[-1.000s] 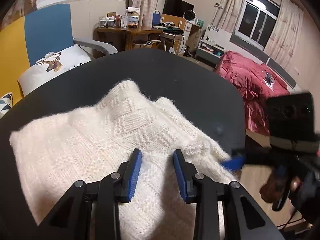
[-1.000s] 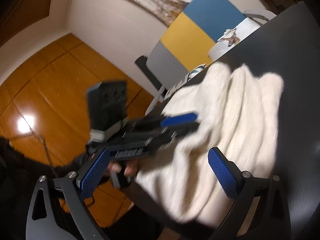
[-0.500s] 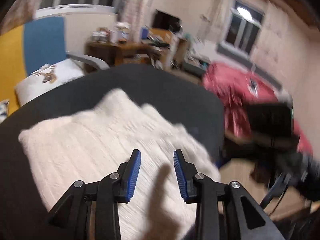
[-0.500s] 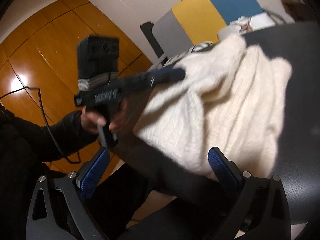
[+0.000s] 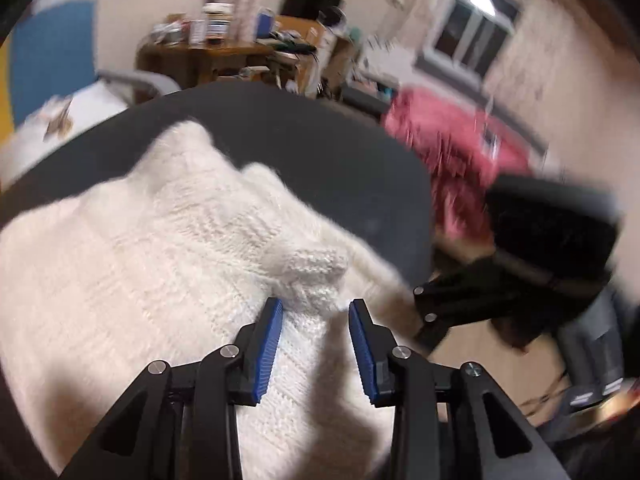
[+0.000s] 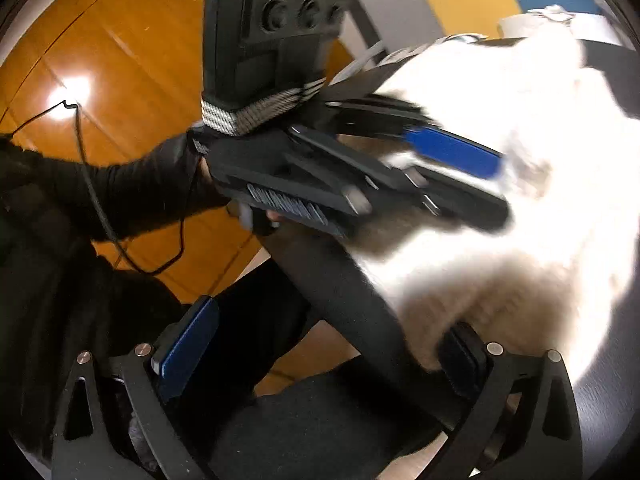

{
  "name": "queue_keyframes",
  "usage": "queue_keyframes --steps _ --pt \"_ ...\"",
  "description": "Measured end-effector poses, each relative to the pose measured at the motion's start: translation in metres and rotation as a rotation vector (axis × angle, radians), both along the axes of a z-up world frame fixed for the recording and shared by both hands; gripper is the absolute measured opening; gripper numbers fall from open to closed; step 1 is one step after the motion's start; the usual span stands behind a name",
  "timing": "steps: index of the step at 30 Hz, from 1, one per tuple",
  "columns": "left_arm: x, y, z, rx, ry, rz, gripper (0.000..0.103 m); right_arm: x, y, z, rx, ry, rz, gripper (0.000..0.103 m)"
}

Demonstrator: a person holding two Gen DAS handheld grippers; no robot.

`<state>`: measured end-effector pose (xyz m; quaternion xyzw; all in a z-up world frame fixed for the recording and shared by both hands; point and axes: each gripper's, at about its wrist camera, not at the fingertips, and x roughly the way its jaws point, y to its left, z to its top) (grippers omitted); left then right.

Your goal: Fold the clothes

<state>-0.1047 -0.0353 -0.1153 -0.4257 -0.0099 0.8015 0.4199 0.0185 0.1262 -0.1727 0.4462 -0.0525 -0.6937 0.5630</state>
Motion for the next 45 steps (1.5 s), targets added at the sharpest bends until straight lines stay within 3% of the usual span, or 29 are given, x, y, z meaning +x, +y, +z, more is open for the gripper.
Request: queue_keyframes --steps 2,4,6,8,13,17,19,21,25,29,33,35,37,38,39,41,45 --pt "-0.003 -0.033 0.015 0.083 0.037 0.122 0.035 0.007 0.005 0.014 0.069 0.061 -0.045 0.101" --pt "0.003 -0.066 0.025 0.114 0.087 0.248 0.035 0.007 0.005 0.036 0.116 0.158 -0.104 0.101" --pt "0.009 -0.087 0.025 0.138 0.087 0.329 0.035 0.005 0.002 0.059 0.142 0.257 -0.148 0.101" --pt "0.018 -0.097 0.018 0.147 0.058 0.351 0.035 0.005 -0.011 0.080 0.139 0.356 -0.138 0.101" --pt "0.039 -0.080 -0.012 0.027 0.060 0.309 0.035 -0.043 -0.055 0.070 0.258 0.454 -0.060 0.101" --pt "0.056 -0.068 -0.035 -0.046 0.073 0.285 0.034 -0.084 -0.058 0.020 0.426 0.321 -0.009 0.101" --pt "0.059 -0.069 -0.034 -0.023 0.057 0.280 0.034 -0.085 -0.048 0.014 0.373 0.324 -0.015 0.101" --pt "0.059 -0.075 -0.028 0.052 0.010 0.281 0.034 -0.089 -0.041 0.019 0.355 0.298 -0.042 0.101" --pt "0.044 -0.101 -0.001 0.133 0.068 0.339 0.034 -0.090 -0.039 0.033 0.403 0.300 -0.014 0.101" --pt "0.010 -0.119 0.019 0.126 0.131 0.421 0.035 -0.106 -0.040 0.072 0.383 0.358 -0.036 0.101" --pt "-0.027 -0.114 0.016 0.075 0.123 0.441 0.035 -0.142 -0.074 0.103 0.320 0.428 -0.019 0.101" --pt "-0.040 -0.104 0.008 0.044 0.097 0.418 0.035 -0.158 -0.090 0.094 0.329 0.413 0.014 0.101" --pt "-0.053 -0.094 -0.001 0.013 0.071 0.396 0.038 -0.171 -0.090 0.072 0.420 0.370 0.015 0.101" --pt "-0.058 -0.085 -0.015 -0.036 0.012 0.366 0.038 -0.176 -0.089 0.060 0.474 0.346 0.012 0.101" --pt "-0.058 -0.077 -0.025 -0.064 -0.003 0.351 0.038 -0.181 -0.082 0.052 0.465 0.320 -0.006 0.101" --pt "-0.044 -0.073 -0.027 -0.054 0.061 0.349 0.039 -0.187 -0.062 0.038 0.392 0.265 -0.056 0.102" --pt "-0.038 -0.093 -0.014 0.091 0.013 0.362 0.039 -0.188 -0.039 0.028 0.294 0.235 -0.130 0.102"
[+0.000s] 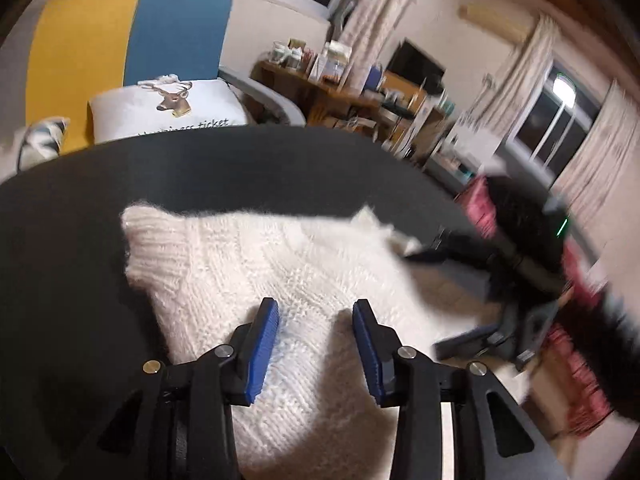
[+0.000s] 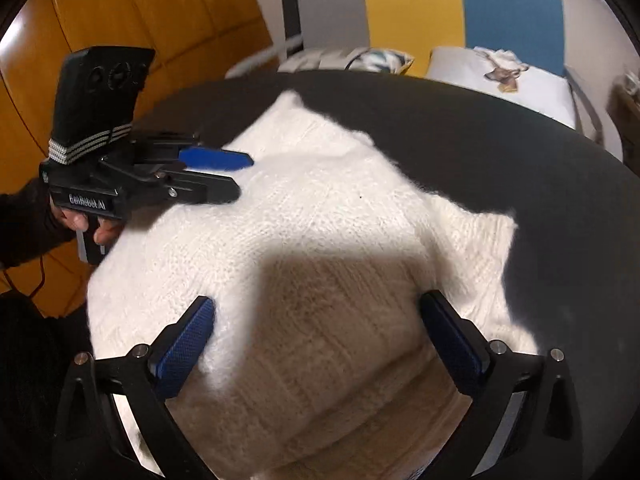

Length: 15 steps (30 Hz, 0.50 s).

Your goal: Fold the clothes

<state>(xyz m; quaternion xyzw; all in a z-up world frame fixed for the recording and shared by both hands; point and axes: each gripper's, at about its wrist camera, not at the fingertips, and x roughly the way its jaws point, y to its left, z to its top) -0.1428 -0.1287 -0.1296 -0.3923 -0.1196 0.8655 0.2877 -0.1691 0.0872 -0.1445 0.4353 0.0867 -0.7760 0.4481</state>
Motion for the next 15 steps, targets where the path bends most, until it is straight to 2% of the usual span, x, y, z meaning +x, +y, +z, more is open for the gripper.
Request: queue_keyframes --steps 2,3,5,8,12,13,15 --pt "0.001 -0.024 0.009 0.074 0.026 0.062 0.039 -0.004 0.001 -0.002 -0.025 0.002 -0.021 0.102" --pt "-0.002 -0.033 0.011 0.084 0.029 0.087 0.039 -0.006 -0.001 -0.004 -0.030 0.007 -0.025 0.102" --pt "-0.015 -0.049 0.008 0.018 0.000 0.181 0.039 -0.008 -0.003 -0.006 -0.039 0.019 -0.034 0.102" --pt "-0.034 -0.077 -0.002 0.021 -0.107 0.318 0.037 0.003 0.004 -0.014 -0.061 0.034 -0.046 0.102" --pt "-0.043 -0.059 0.012 0.052 -0.036 0.232 0.037 0.002 0.007 -0.021 -0.092 0.046 -0.067 0.102" --pt "-0.046 -0.048 0.014 0.035 -0.021 0.191 0.037 0.003 0.009 -0.021 -0.098 0.047 -0.069 0.102" --pt "-0.061 -0.015 0.000 -0.041 -0.094 0.071 0.038 0.006 0.013 -0.020 -0.111 0.049 -0.074 0.102"
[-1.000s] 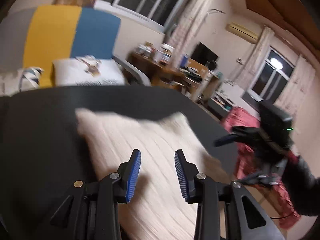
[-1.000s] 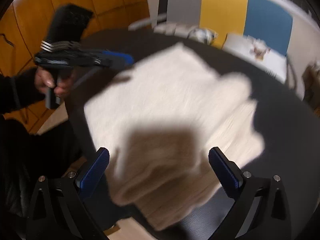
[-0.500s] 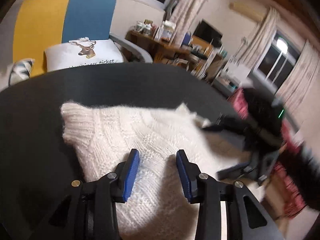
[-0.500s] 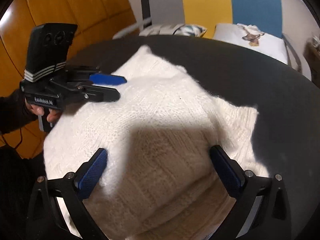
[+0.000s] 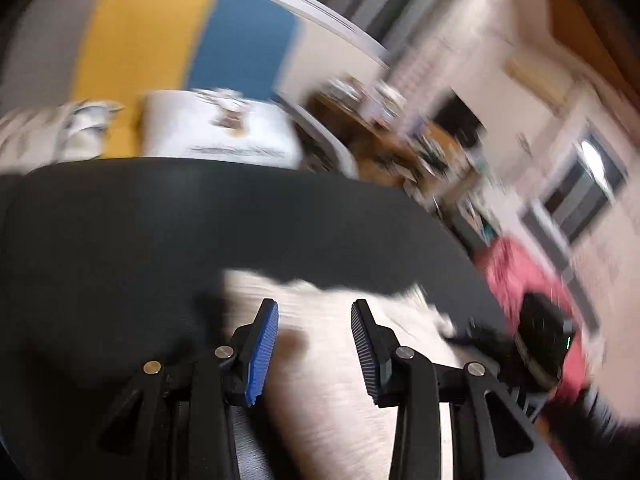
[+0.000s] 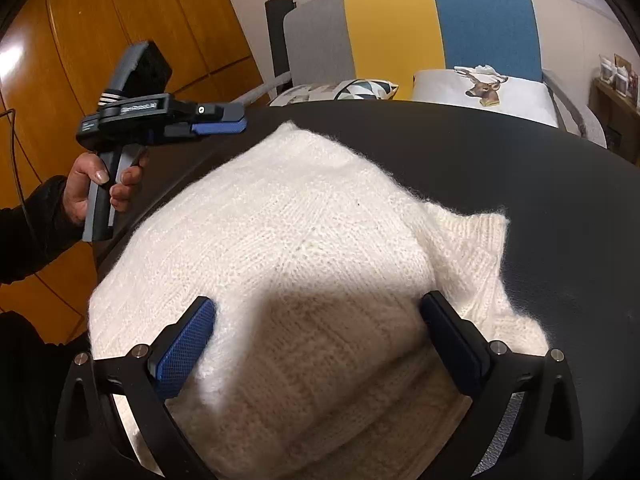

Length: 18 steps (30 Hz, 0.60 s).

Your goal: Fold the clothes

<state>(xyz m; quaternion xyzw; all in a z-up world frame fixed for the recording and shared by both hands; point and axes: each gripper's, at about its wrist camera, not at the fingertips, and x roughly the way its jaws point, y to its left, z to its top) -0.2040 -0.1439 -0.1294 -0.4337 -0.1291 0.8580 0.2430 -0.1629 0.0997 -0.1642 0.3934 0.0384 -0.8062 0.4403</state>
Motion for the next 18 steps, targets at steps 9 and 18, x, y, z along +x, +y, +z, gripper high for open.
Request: queue_keyframes --steps 9,18 --pt "-0.029 0.024 -0.027 -0.087 -0.115 -0.040 0.038 0.019 0.012 0.006 -0.030 0.008 -0.044 0.102" --pt "0.061 -0.032 0.011 -0.111 0.082 0.096 0.039 0.034 -0.009 0.042 0.184 0.095 -0.036 0.103"
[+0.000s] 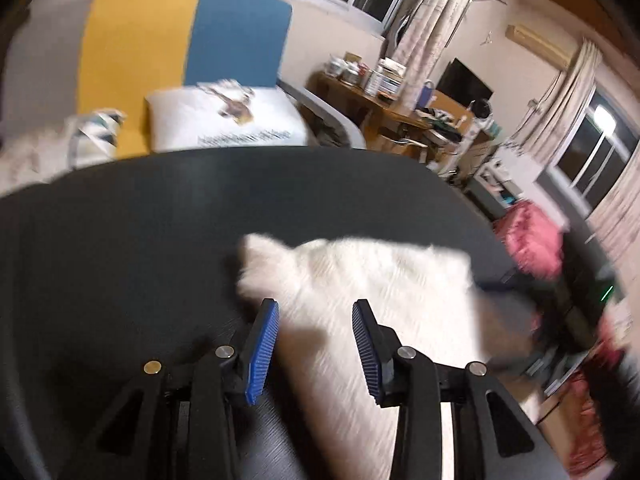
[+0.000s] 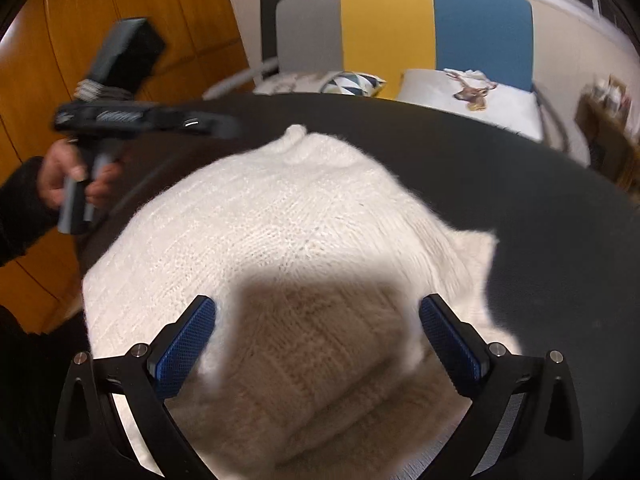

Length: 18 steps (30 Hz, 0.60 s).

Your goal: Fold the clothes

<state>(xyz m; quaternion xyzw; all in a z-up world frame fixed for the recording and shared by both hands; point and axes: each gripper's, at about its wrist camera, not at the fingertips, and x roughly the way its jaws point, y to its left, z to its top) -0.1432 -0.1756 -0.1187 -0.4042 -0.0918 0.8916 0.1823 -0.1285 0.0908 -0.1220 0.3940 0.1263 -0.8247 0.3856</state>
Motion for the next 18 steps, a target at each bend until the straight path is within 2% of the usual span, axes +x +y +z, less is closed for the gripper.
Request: queue_keyframes --steps 2,4,6,7,8,10,11,14,15,18 --pt "0.021 0.001 0.000 0.041 0.021 -0.025 0.039 0.016 -0.003 0.020 0.010 0.065 0.017 0.103" --pt "0.038 0.022 -0.004 0.019 0.033 -0.093 0.039 0.037 -0.010 0.040 -0.002 0.114 0.062 0.103" --pt "0.050 0.048 -0.010 -0.018 0.031 -0.153 0.040 0.059 -0.024 0.045 0.027 0.140 0.126 0.103" --pt "0.055 0.062 -0.017 -0.043 0.025 -0.164 0.048 0.065 -0.029 0.037 0.065 0.120 0.152 0.103" --pt "0.061 0.077 -0.025 -0.089 0.036 -0.174 0.051 0.070 -0.035 0.027 0.108 0.088 0.177 0.103" --pt "0.073 0.095 -0.030 -0.188 0.093 -0.196 0.053 0.077 -0.036 -0.007 0.192 0.014 0.179 0.103" --pt "0.075 0.099 -0.030 -0.210 0.101 -0.186 0.053 0.082 -0.033 -0.028 0.225 -0.008 0.164 0.102" --pt "0.069 0.091 -0.021 -0.159 0.057 -0.171 0.053 0.086 -0.015 -0.033 0.102 -0.016 0.105 0.102" --pt "0.065 0.087 -0.016 -0.138 0.040 -0.168 0.053 0.087 -0.015 -0.032 0.101 -0.009 0.095 0.102" --pt "0.072 0.086 0.003 -0.150 0.067 -0.176 0.053 0.098 -0.013 -0.024 0.112 0.021 0.083 0.103"
